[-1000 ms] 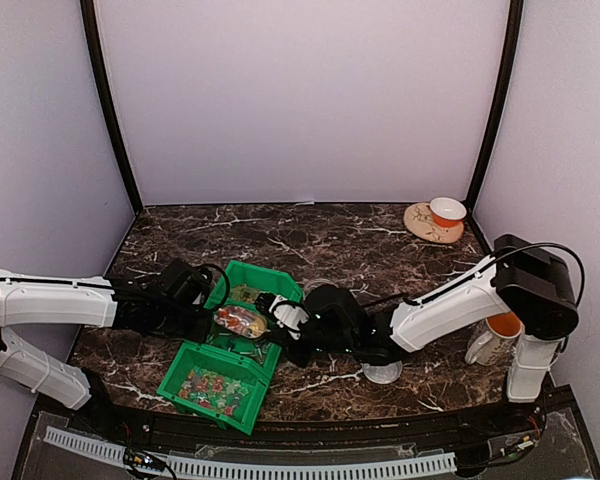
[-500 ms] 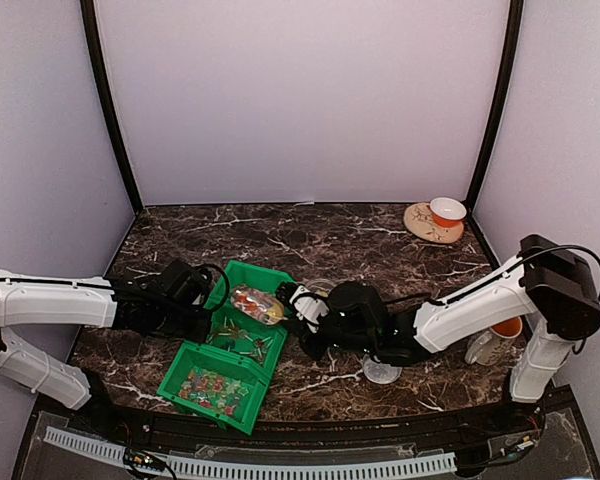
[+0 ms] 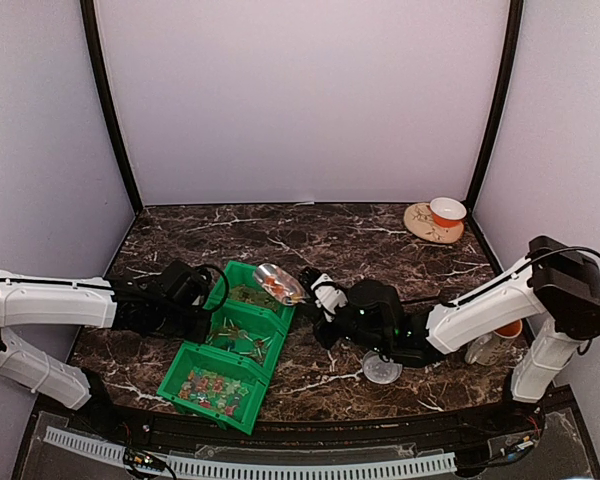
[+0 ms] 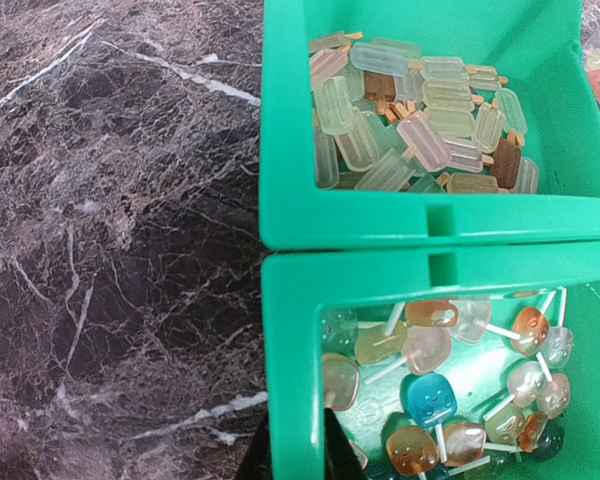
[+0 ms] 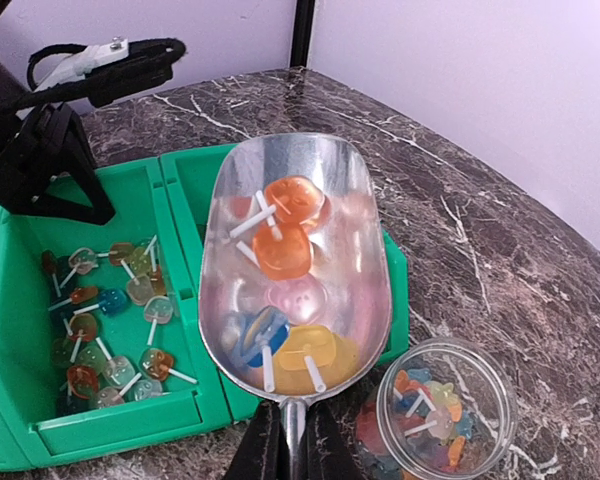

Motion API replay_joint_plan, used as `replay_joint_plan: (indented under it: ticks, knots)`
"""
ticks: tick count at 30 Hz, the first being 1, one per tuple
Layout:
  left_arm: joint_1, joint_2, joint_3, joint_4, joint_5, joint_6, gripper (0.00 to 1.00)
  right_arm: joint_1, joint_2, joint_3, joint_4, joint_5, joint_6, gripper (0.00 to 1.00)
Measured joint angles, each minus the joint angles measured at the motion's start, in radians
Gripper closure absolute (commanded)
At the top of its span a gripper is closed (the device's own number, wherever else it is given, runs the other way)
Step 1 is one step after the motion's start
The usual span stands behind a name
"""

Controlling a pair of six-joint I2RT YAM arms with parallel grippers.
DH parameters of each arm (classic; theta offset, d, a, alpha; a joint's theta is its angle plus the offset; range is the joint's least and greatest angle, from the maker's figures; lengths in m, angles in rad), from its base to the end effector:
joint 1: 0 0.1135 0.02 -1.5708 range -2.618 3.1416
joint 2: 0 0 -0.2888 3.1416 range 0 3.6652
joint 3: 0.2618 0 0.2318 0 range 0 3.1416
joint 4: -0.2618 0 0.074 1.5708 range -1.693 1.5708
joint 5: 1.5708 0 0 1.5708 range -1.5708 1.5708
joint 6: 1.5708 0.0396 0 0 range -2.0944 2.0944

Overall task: Pack the candies
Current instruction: Place the fake candies in the packing bottle.

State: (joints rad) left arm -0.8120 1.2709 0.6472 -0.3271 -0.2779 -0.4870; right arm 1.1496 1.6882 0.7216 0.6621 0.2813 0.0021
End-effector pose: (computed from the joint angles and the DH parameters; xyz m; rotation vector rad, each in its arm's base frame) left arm 0.1569 -0.1497 0.2161 0.2914 2.4638 -0.2041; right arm 0.1479 0.3033 0.2165 -0.8596 1.6913 0.5301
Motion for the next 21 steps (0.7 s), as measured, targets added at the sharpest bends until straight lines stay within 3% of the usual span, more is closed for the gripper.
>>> replay_joint_plan:
  ticks: [7, 21]
  knots:
    - [0.000, -0.001, -0.001, 0.001, 0.000, -0.002, 1.00, -0.003, -0.045, 0.005, -0.059, 0.071, -0.003, 1.00]
    - [0.000, -0.002, -0.010, 0.015, 0.001, -0.003, 1.00, -0.005, -0.260, 0.093, -0.557, 0.201, 0.036, 1.00]
